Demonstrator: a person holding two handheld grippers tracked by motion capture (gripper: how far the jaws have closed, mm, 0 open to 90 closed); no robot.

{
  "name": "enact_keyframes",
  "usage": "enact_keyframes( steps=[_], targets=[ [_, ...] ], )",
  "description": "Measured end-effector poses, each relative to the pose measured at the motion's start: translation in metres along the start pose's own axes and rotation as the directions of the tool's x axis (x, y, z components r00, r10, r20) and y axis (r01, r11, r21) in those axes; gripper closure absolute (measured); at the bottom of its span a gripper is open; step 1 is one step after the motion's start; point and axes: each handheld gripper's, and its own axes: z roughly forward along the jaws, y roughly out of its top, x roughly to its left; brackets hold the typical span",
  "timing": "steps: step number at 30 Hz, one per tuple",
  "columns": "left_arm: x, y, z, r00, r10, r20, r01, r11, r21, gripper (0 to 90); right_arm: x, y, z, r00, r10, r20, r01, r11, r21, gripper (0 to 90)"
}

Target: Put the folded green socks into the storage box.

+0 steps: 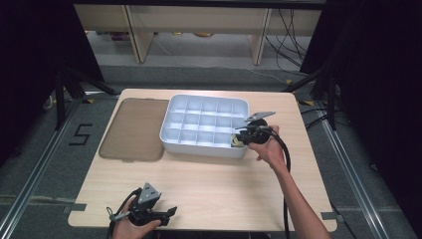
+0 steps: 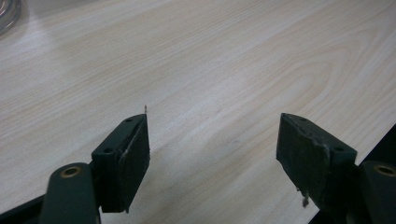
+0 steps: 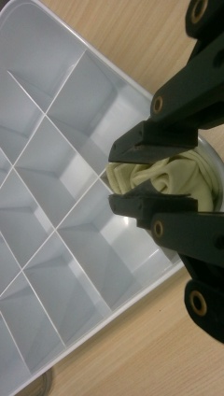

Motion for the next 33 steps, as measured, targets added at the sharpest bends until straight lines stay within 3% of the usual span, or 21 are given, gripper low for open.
enact_keyframes(
  steps=[2, 4, 10, 11, 14, 15, 19, 20, 21, 23, 25, 26, 28, 33],
  targets=[
    [0.000, -0.001, 0.000, 1.0000, -0.002, 0.002, 0.002, 0.9999, -0.013, 25.3, 0.002, 0.001, -0.003, 1.0000, 0.001, 0.010, -0.001, 1.000, 0.009, 72.5],
    [0.000, 0.000, -0.001, 1.0000, -0.002, -0.003, 0.002, 1.0000, -0.006, 25.3, 0.003, 0.002, -0.003, 0.9998, 0.011, 0.015, -0.011, 1.000, -0.015, 72.1],
    [0.000, 0.000, -0.001, 1.0000, 0.002, -0.004, -0.002, 1.0000, -0.005, 25.3, 0.004, 0.003, -0.005, 0.9997, 0.023, 0.000, -0.023, 1.000, 0.009, 71.4],
    [0.000, 0.000, -0.001, 1.0000, -0.002, -0.002, 0.002, 1.0000, -0.007, 25.3, 0.004, 0.003, -0.003, 0.9997, 0.026, 0.006, -0.025, 1.000, -0.018, 71.3],
    [0.002, 0.000, -0.001, 1.0000, -0.001, -0.006, 0.001, 0.9999, -0.017, 25.3, 0.002, 0.003, -0.003, 1.0000, -0.004, 0.006, 0.004, 1.000, -0.016, 70.7],
    [0.001, 0.000, -0.001, 0.9997, -0.024, -0.004, 0.024, 0.9996, -0.017, 25.3, 0.002, 0.003, -0.005, 0.9999, 0.007, 0.007, -0.007, 1.000, -0.011, 70.5],
    [0.003, 0.000, -0.003, 0.9999, -0.007, -0.012, 0.007, 0.9996, -0.028, 25.3, 0.001, 0.003, -0.010, 0.9997, 0.023, -0.007, -0.023, 0.999, -0.035, 70.4],
    [0.003, 0.000, -0.003, 0.9999, -0.008, -0.013, 0.008, 0.9995, -0.030, 25.3, 0.000, 0.002, -0.010, 1.0000, 0.007, 0.000, -0.007, 0.998, -0.055, 70.4],
    [0.003, 0.000, -0.003, 0.9999, -0.007, -0.011, 0.007, 0.9996, -0.029, 25.3, 0.002, 0.003, -0.014, 0.9993, 0.037, -0.003, -0.037, 0.999, -0.037, 70.4],
    [0.003, 0.000, -0.003, 0.9999, -0.005, -0.010, 0.005, 0.9997, -0.025, 25.0, 0.003, 0.003, -0.016, 0.9989, 0.046, -0.009, -0.047, 0.997, -0.062, 70.4],
    [0.003, 0.000, -0.002, 0.9999, -0.006, -0.010, 0.006, 0.9995, -0.032, 25.0, 0.000, 0.003, -0.016, 0.9995, 0.009, -0.031, -0.011, 0.997, -0.073, 70.4],
    [0.003, 0.000, -0.001, 0.9997, -0.015, -0.022, 0.014, 0.9993, -0.036, 25.0, 0.004, 0.002, -0.017, 0.9995, 0.026, -0.019, -0.027, 0.997, -0.069, 70.4],
    [0.002, -0.001, -0.001, 0.9995, -0.029, -0.014, 0.029, 0.9990, -0.035, 25.0, 0.003, 0.003, -0.018, 0.9997, 0.011, -0.020, -0.013, 0.998, -0.065, 70.4],
    [0.002, -0.001, -0.001, 0.9994, -0.024, -0.023, 0.023, 0.9992, -0.033, 25.0, 0.005, 0.002, -0.018, 0.9997, 0.003, -0.024, -0.005, 0.997, -0.072, 70.4]
  ],
)
